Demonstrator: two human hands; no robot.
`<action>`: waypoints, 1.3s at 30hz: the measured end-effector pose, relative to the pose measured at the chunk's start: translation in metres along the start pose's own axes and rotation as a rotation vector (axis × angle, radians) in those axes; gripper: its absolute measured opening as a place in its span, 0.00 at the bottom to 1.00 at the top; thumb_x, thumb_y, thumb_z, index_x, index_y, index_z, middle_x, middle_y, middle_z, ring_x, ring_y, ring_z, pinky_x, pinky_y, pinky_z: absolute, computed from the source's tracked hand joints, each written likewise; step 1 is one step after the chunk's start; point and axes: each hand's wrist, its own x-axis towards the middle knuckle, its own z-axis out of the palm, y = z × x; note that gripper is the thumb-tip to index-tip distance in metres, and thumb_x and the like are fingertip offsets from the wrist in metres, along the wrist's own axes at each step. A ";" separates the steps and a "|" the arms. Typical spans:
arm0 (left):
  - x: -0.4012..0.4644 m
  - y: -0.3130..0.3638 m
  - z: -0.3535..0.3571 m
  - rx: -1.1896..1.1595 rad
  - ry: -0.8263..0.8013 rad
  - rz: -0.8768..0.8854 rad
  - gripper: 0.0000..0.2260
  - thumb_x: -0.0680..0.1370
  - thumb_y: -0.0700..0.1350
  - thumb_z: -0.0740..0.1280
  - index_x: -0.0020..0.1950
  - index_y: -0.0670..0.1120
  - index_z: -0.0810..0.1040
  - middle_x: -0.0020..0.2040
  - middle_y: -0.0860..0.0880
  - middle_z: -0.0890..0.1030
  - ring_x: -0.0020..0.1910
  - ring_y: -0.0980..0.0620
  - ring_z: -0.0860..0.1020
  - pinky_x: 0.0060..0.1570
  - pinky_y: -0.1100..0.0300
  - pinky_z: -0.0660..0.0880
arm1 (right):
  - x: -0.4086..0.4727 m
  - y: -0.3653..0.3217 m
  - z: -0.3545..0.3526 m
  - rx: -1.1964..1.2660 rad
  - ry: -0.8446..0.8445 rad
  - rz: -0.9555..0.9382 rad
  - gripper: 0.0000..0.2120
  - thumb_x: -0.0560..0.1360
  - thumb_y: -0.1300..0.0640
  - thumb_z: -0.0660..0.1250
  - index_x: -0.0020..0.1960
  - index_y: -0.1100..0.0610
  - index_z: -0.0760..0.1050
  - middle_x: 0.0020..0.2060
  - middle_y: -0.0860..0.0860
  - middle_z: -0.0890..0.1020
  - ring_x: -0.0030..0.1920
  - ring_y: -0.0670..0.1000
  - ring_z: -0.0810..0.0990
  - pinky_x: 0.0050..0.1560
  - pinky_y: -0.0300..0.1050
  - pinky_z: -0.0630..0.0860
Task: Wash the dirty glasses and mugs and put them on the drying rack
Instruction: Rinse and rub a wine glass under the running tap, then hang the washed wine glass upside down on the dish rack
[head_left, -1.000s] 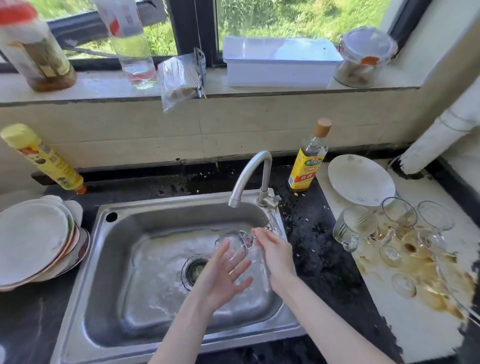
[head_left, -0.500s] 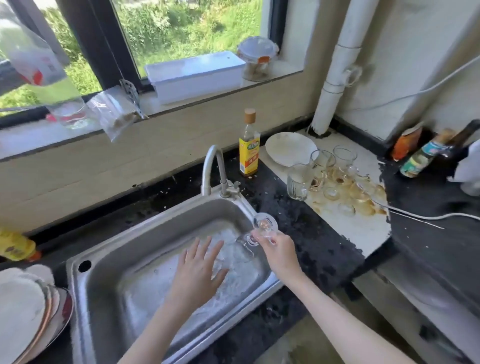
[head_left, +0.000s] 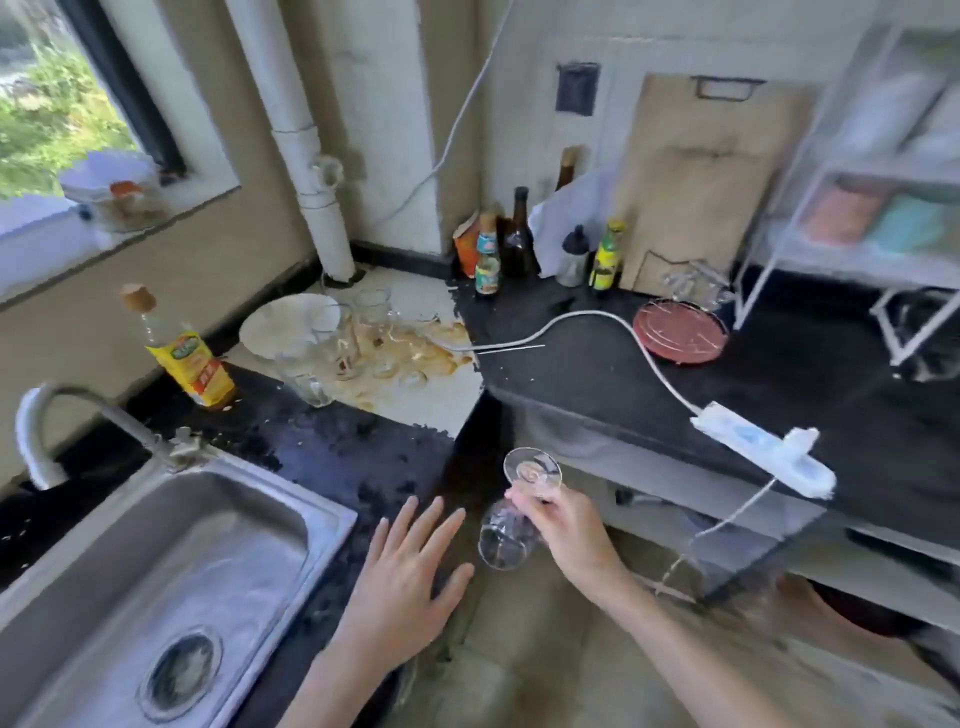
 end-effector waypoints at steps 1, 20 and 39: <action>0.005 0.028 0.005 0.014 -0.016 0.033 0.26 0.79 0.63 0.43 0.67 0.55 0.72 0.65 0.52 0.76 0.65 0.46 0.73 0.62 0.51 0.70 | -0.012 0.010 -0.028 0.008 0.029 0.009 0.05 0.76 0.56 0.66 0.46 0.52 0.81 0.43 0.46 0.83 0.45 0.40 0.81 0.47 0.30 0.73; 0.124 0.468 0.074 -0.011 -0.176 0.789 0.34 0.73 0.68 0.36 0.75 0.56 0.58 0.75 0.57 0.54 0.75 0.52 0.47 0.69 0.55 0.40 | -0.163 0.133 -0.450 0.048 0.715 0.203 0.08 0.77 0.61 0.65 0.42 0.52 0.79 0.39 0.48 0.82 0.39 0.39 0.81 0.40 0.28 0.73; 0.394 0.750 0.017 0.061 0.139 0.889 0.24 0.81 0.57 0.49 0.76 0.54 0.50 0.78 0.51 0.50 0.75 0.47 0.40 0.71 0.48 0.36 | 0.003 0.101 -0.815 -0.109 0.853 -0.014 0.07 0.79 0.57 0.61 0.48 0.54 0.78 0.42 0.47 0.81 0.42 0.41 0.80 0.42 0.27 0.75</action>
